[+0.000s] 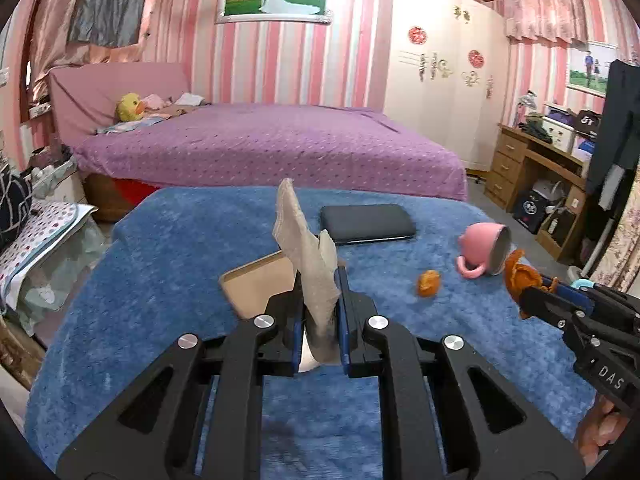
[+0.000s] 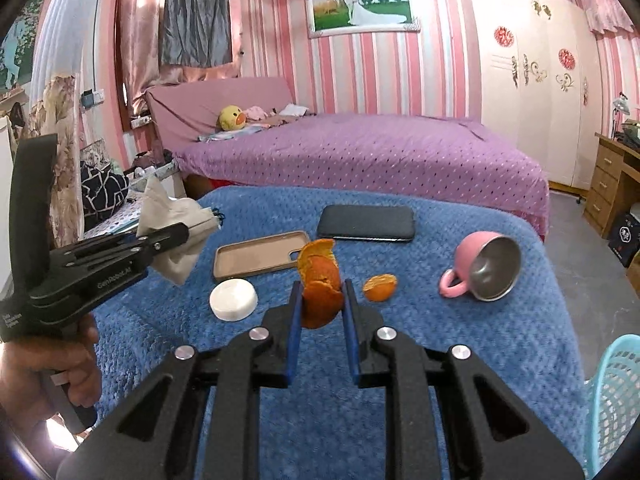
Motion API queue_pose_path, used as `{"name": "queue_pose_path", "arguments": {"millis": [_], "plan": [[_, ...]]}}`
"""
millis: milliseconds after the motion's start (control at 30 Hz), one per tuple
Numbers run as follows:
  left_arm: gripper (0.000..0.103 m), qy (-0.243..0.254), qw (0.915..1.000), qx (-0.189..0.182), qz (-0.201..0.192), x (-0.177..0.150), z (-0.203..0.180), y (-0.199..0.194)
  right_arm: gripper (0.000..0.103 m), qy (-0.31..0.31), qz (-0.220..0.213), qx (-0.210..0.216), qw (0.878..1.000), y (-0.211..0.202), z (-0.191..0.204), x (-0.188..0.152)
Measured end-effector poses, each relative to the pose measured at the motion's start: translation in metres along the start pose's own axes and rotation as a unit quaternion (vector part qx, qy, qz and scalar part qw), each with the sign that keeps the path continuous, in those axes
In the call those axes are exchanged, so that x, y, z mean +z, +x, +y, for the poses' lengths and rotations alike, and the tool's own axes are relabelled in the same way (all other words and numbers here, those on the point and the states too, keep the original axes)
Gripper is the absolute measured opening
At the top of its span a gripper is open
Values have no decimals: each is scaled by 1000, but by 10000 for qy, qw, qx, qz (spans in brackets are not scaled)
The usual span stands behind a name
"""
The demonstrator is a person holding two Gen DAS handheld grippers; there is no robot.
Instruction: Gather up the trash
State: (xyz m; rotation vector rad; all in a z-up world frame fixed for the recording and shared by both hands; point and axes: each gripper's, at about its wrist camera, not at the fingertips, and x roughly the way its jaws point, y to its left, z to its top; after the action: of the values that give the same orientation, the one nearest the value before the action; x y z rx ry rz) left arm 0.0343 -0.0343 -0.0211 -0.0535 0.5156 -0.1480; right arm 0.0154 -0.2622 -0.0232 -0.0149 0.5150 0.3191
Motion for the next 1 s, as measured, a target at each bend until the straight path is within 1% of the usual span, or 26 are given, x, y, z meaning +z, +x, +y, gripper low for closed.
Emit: {"name": "queue_pose_path", "arguments": {"millis": [433, 667, 1000], "plan": [[12, 221, 9993, -282, -134, 4, -46, -5, 19, 213, -259, -234, 9992, -39, -45, -2], [12, 350, 9983, -438, -161, 2, -69, -6, 19, 304, -300, -351, 9985, -52, -65, -4], [12, 478, 9967, -632, -169, 3, -90, -5, 19, 386, -311, -558, 9972, -67, -90, -10]]}}
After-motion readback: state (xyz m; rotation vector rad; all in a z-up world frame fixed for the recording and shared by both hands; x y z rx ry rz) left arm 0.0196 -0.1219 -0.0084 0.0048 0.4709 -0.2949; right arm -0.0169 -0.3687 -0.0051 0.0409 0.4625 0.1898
